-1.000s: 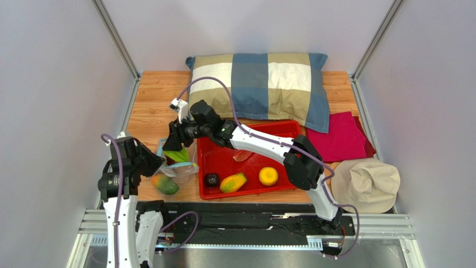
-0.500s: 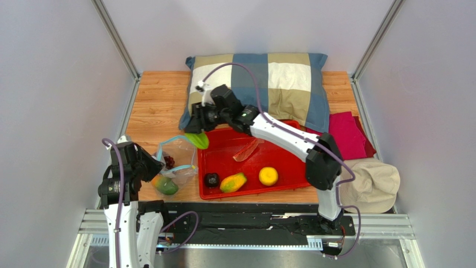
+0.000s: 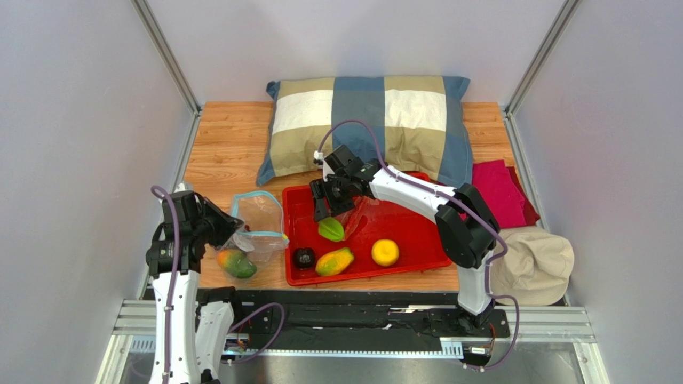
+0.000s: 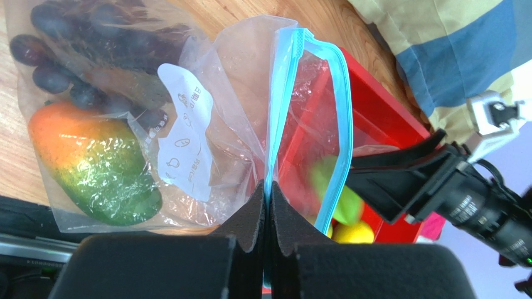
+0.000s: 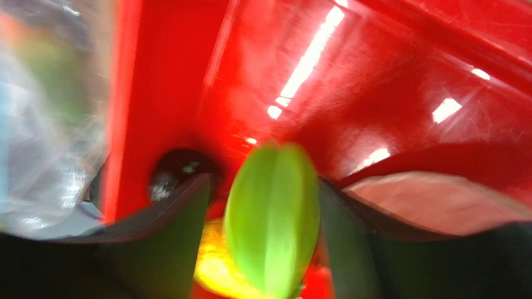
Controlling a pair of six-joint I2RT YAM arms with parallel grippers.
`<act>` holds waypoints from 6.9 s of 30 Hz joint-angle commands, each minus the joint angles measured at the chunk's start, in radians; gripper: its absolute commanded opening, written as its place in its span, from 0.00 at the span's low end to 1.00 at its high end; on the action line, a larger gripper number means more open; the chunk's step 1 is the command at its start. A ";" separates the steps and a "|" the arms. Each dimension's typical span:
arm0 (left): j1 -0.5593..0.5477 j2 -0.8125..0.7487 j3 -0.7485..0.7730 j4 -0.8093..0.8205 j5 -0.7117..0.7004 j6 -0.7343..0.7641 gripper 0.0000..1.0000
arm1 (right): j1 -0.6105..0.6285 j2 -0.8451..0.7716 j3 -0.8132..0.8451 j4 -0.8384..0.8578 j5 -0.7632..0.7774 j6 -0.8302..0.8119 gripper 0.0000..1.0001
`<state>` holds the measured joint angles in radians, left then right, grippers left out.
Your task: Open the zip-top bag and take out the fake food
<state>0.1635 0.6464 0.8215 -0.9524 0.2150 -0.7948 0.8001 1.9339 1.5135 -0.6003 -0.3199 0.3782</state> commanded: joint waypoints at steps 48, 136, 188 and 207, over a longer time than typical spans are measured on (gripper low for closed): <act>-0.025 0.056 0.107 0.070 0.188 -0.021 0.00 | 0.248 0.479 0.392 0.582 -0.059 0.238 0.76; -0.035 -0.099 -0.016 0.084 0.029 0.054 0.00 | 0.200 0.422 0.668 -0.015 -0.435 0.200 0.00; -0.035 -0.269 -0.005 -0.011 -0.137 0.126 0.00 | 0.163 0.201 0.922 -0.060 -0.389 0.211 0.00; -0.035 -0.048 0.217 -0.057 -0.267 0.157 0.00 | -0.028 -0.306 0.213 -0.090 -0.268 0.048 0.00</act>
<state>0.1291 0.5468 0.9775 -1.0294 -0.0193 -0.6815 0.8242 1.7515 1.8675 -0.6777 -0.6403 0.5228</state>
